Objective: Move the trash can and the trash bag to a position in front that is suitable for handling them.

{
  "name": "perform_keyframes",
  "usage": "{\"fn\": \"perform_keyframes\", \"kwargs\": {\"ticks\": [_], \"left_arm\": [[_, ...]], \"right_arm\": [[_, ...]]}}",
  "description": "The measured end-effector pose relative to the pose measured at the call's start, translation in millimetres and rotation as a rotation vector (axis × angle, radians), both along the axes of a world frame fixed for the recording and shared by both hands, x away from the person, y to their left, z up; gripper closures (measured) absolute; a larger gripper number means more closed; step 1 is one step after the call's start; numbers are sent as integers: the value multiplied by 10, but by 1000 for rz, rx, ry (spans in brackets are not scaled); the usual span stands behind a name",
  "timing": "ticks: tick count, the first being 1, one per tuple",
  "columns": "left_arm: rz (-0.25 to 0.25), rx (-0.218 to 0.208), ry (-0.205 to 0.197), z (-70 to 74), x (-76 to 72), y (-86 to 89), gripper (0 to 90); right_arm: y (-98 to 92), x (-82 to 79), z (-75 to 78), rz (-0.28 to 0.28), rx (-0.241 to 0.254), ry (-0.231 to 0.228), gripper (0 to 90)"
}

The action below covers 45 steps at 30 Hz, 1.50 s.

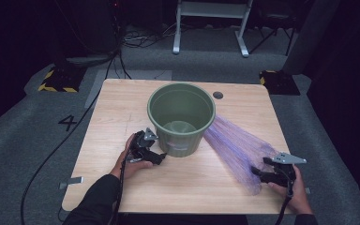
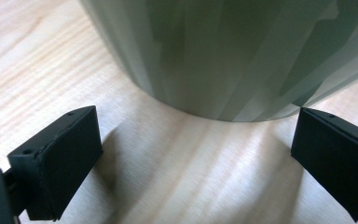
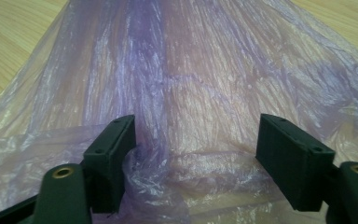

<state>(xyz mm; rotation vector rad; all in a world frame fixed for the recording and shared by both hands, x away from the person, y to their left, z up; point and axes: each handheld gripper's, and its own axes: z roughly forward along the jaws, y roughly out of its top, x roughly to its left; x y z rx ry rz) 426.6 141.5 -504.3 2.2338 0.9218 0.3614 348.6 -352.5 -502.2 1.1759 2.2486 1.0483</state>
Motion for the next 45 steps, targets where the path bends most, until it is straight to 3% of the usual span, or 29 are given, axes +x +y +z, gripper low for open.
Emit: {"fn": "perform_keyframes", "kwargs": {"ticks": [6,11,15,16,18,19,20,21,23,24,30,34,39,45], "left_arm": [[32,4,-5,3,141,3,18],[16,3,-2,5,149,15,23],[-55,-4,3,2,74,32,23],[-73,-13,6,-3,37,43,24],[-97,-8,1,-1,-26,73,27],[-141,-11,2,-4,-109,113,28],[-141,-11,2,-4,-109,113,28],[-170,-11,1,-4,-167,142,28],[-205,-7,1,-3,-249,190,29],[-211,-7,-1,-3,-284,213,30],[-173,-8,-2,-5,-452,359,32],[-164,-9,-8,-4,-533,432,45],[-100,-8,-8,-4,-631,521,45],[-80,-11,-8,-6,-730,598,47]], "right_arm": [[-39,-5,10,-25,30,-14,218],[-33,-36,59,-23,25,-36,201],[-3,-70,122,-41,24,-58,179],[31,-112,185,-42,11,-87,176],[45,-129,219,-44,1,-101,175],[82,-161,291,-40,-9,-118,178],[82,-161,291,-40,-9,-118,178],[146,-194,358,-48,-42,-130,188],[178,-210,380,-50,-62,-136,189],[280,-257,433,-21,-88,-148,190],[503,-275,505,42,-110,-165,196],[627,-212,497,52,-138,-153,214],[859,-86,470,66,-170,-130,232],[1028,30,421,100,-177,-83,281]]}}
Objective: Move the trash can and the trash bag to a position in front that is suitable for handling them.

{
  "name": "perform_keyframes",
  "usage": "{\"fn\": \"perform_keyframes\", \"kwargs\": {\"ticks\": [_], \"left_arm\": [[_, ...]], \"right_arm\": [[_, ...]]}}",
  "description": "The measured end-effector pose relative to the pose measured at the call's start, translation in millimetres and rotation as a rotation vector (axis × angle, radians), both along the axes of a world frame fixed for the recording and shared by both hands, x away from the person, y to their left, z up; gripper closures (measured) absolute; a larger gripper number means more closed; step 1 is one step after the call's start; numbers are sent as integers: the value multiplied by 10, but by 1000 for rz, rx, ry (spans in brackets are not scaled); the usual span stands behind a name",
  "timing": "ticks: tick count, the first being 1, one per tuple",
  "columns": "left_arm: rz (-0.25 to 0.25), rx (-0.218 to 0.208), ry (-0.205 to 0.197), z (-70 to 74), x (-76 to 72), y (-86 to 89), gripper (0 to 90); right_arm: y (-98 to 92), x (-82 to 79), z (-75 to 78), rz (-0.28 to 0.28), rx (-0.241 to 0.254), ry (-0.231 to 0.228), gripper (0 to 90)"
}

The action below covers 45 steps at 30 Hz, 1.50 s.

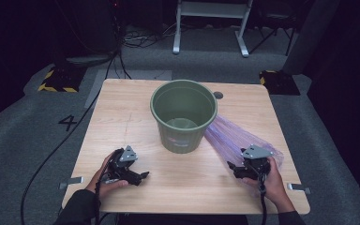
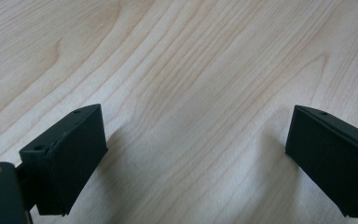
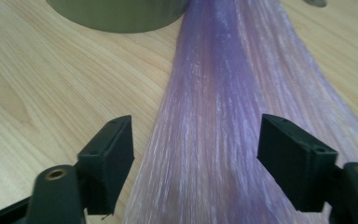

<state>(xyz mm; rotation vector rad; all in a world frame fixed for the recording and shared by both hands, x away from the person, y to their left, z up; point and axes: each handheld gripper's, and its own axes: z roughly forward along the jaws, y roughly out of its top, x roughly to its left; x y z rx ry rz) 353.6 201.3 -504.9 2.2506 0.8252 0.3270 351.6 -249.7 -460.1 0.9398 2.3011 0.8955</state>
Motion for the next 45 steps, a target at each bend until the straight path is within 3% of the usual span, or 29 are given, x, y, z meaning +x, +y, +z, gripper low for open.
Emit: {"fn": "perform_keyframes", "kwargs": {"ticks": [5,14,16,22,28,33,36,37,40,41,42,45], "left_arm": [[24,1,0,0,-66,77,47],[17,1,-2,-1,-86,110,46],[16,1,-1,-1,-83,109,43],[10,4,3,-2,-66,97,32],[7,3,3,-4,-56,90,27],[5,5,4,-3,-52,89,25],[5,6,3,-3,-50,87,25],[5,6,3,-2,-50,88,25],[3,6,3,-2,-48,87,24],[3,6,3,-2,-48,87,24],[3,6,4,-2,-47,87,24],[2,6,5,-2,-47,87,24]], "right_arm": [[25,152,-76,14,-15,50,426],[-120,238,-220,58,-7,132,675],[-193,231,-259,58,-34,122,754],[-348,217,-265,45,-11,125,795],[-504,165,-277,38,8,137,785],[-645,67,-262,10,-2,145,705],[-741,51,-246,-47,-15,144,575],[-741,51,-246,-47,-15,144,575],[-736,55,-189,-103,-35,135,419],[-736,55,-189,-103,-35,135,419],[-701,35,-145,-108,-55,112,361],[-680,13,-109,-109,-55,102,343]]}}
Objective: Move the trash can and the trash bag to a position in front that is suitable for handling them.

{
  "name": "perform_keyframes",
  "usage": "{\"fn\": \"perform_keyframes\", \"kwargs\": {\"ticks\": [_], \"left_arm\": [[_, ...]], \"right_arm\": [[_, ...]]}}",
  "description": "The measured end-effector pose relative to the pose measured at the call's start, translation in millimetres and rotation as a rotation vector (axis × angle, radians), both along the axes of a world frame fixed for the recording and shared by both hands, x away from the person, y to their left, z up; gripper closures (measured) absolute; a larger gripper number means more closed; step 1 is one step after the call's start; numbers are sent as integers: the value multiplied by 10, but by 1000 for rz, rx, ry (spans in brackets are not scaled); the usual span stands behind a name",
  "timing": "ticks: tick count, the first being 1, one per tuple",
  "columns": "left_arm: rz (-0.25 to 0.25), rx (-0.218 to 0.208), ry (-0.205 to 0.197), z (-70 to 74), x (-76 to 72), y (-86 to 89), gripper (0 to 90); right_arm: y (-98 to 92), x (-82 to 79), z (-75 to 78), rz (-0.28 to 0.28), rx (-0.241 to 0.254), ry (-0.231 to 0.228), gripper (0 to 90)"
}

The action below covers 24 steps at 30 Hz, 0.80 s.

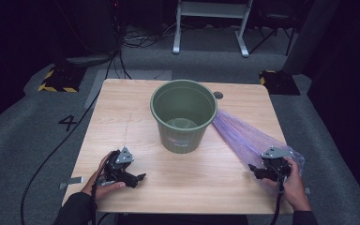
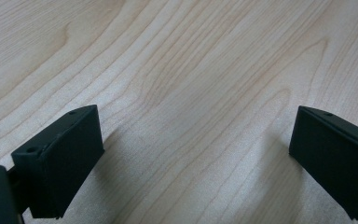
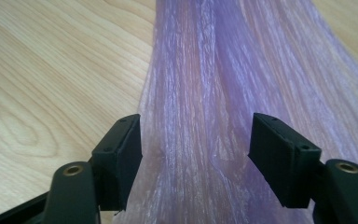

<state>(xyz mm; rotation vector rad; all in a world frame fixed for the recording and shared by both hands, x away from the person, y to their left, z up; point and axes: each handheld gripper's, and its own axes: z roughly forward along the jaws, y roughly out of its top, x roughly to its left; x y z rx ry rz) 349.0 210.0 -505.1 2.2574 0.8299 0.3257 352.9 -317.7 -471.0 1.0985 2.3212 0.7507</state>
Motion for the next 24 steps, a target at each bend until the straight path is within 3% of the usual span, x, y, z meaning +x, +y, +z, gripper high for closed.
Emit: {"fn": "perform_keyframes", "kwargs": {"ticks": [4,5,13,17,20,21,23,24], "left_arm": [[0,0,0,0,0,0,24],[-1,0,0,0,0,0,24],[-2,0,1,0,5,-3,23],[-2,-1,1,-1,5,-4,23],[-2,0,0,-1,6,-5,22],[-2,0,0,-1,6,-5,22],[-1,-1,1,-1,5,-6,22],[0,-2,1,-1,5,-6,22]], "right_arm": [[46,-51,100,-11,-8,-31,313],[75,-75,162,-26,-30,-55,301],[241,-74,358,-31,32,-122,285],[448,4,399,7,61,-116,292],[552,108,367,43,144,-81,319],[632,194,336,44,175,-67,318],[670,228,321,29,168,-70,318],[754,327,276,-7,164,-67,320]]}}
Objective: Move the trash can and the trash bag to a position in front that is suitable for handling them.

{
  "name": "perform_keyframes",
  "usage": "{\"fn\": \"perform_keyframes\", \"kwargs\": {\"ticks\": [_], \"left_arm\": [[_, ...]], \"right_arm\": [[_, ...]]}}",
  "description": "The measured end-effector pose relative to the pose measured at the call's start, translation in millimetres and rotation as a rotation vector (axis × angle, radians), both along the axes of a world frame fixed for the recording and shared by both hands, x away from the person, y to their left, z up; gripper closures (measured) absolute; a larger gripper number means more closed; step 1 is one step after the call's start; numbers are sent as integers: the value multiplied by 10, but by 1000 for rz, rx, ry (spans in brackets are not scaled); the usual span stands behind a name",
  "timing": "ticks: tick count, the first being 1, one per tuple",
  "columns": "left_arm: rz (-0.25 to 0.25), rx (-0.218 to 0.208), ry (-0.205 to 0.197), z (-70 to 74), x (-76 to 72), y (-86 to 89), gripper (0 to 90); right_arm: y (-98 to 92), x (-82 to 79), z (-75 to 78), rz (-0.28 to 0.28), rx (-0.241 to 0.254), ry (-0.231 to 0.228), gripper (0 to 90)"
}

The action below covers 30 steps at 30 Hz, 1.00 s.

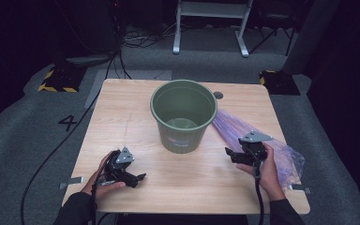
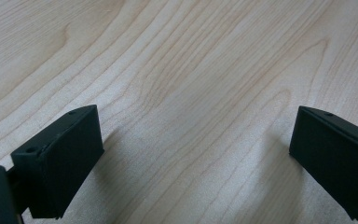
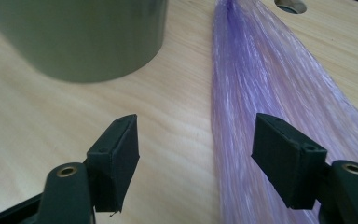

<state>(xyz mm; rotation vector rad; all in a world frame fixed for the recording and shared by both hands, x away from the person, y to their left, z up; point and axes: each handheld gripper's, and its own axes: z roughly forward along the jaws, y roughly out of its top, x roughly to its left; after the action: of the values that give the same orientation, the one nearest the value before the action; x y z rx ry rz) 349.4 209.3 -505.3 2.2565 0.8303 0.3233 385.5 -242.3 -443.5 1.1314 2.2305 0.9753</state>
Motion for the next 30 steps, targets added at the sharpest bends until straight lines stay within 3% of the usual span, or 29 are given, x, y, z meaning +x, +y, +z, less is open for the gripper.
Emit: {"fn": "perform_keyframes", "kwargs": {"ticks": [5,9,16,24,25,30], "left_arm": [[-1,1,-2,0,1,1,22],[-9,3,1,3,12,-2,21],[-12,4,0,2,15,-3,21],[-9,0,-1,-1,10,-5,21],[-10,1,-1,-1,11,-5,21],[-11,1,-2,-1,14,-7,20]], "right_arm": [[128,183,-119,-72,-20,15,341],[176,335,-194,-106,-79,-12,407],[190,598,-319,-83,-70,43,260],[124,724,-497,-109,-83,69,222],[107,733,-503,-108,-69,72,241],[50,749,-505,-71,14,101,544]]}}
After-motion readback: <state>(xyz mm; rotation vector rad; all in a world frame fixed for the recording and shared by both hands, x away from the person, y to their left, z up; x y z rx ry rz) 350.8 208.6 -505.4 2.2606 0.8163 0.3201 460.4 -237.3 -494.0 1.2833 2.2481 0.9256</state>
